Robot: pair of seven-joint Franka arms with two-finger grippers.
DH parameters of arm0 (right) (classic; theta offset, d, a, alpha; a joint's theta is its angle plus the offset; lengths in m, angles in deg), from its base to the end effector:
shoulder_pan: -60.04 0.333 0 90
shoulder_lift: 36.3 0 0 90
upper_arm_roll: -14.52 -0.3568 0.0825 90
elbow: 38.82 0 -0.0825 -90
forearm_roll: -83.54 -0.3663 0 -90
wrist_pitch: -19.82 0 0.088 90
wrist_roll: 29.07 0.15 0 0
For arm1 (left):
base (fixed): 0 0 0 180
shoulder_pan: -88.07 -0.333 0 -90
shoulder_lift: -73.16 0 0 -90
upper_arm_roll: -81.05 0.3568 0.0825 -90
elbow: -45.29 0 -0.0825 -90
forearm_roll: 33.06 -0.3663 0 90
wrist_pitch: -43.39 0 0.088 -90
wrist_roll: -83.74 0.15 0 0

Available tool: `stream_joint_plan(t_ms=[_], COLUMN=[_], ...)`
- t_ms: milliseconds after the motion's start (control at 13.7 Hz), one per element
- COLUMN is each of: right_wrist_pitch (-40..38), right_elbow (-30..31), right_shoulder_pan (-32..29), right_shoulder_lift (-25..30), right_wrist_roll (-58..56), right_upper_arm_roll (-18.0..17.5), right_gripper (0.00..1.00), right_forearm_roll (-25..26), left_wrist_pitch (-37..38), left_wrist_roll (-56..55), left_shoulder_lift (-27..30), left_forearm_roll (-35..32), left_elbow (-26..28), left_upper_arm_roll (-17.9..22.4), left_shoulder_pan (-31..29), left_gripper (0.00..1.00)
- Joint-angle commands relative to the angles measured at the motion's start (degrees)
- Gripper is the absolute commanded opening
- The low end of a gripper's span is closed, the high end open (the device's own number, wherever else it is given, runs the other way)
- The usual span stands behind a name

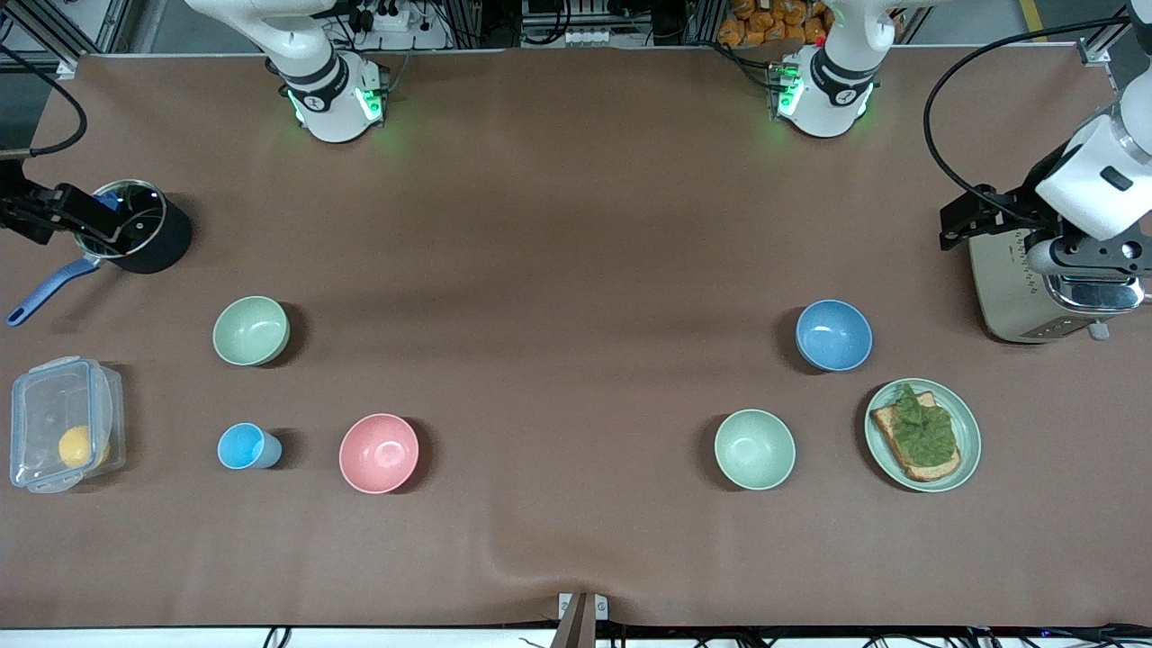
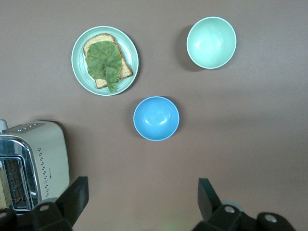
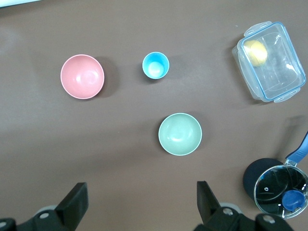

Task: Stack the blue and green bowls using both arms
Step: 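Reach the left gripper toward the light blue bowl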

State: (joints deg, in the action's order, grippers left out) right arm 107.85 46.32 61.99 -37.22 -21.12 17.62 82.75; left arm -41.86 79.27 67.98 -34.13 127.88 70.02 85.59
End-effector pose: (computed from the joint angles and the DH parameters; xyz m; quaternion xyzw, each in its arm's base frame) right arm 0.5410 -0.0085 0.6490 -0.9967 0.0790 -0.0168 0.0075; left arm 0.5531 -0.0747 0.6247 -0.9992 0.0348 0.0209 0.0031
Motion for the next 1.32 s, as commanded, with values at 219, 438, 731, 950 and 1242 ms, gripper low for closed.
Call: stream_joint_plan(t_ms=[219, 438, 731, 950, 1242], right_wrist_pitch=[-0.7, -0.7, -0.7, -0.7, -0.8], right_elbow=[-0.7, -0.6, -0.6, -0.5, -0.2], right_shoulder_pan=[0.3, 0.1, -0.1, -0.3, -0.4], right_shoulder_lift=[0.6, 0.6, 0.5, 0.5, 0.4], right_wrist_roll=[-0.2, -0.2, -0.2, -0.1, 0.0], right_upper_arm_roll=[0.3, 0.4, 0.4, 0.5, 0.7], right_gripper=[1.00, 1.00, 1.00, 1.00, 1.00], right_forearm_roll=[0.0, 0.0, 0.0, 0.0, 0.0], left_wrist_pitch=[-0.5, -0.5, -0.6, -0.6, -0.5], left_wrist_roll=[2.9, 3.5, 3.7, 6.8, 5.3], left_shoulder_lift=[0.4, 0.4, 0.5, -1.6, -7.4], left_forearm_roll=[-1.5, -1.6, -2.5, -6.0, -5.9], left_elbow=[0.7, 0.9, 2.0, 1.5, 1.2], left_upper_arm_roll=[-0.6, -0.6, -0.8, -1.8, -1.6], left_shoulder_pan=[-0.5, -0.4, -0.1, 0.1, -0.6], left_gripper=[1.00, 1.00, 1.00, 1.00, 1.00])
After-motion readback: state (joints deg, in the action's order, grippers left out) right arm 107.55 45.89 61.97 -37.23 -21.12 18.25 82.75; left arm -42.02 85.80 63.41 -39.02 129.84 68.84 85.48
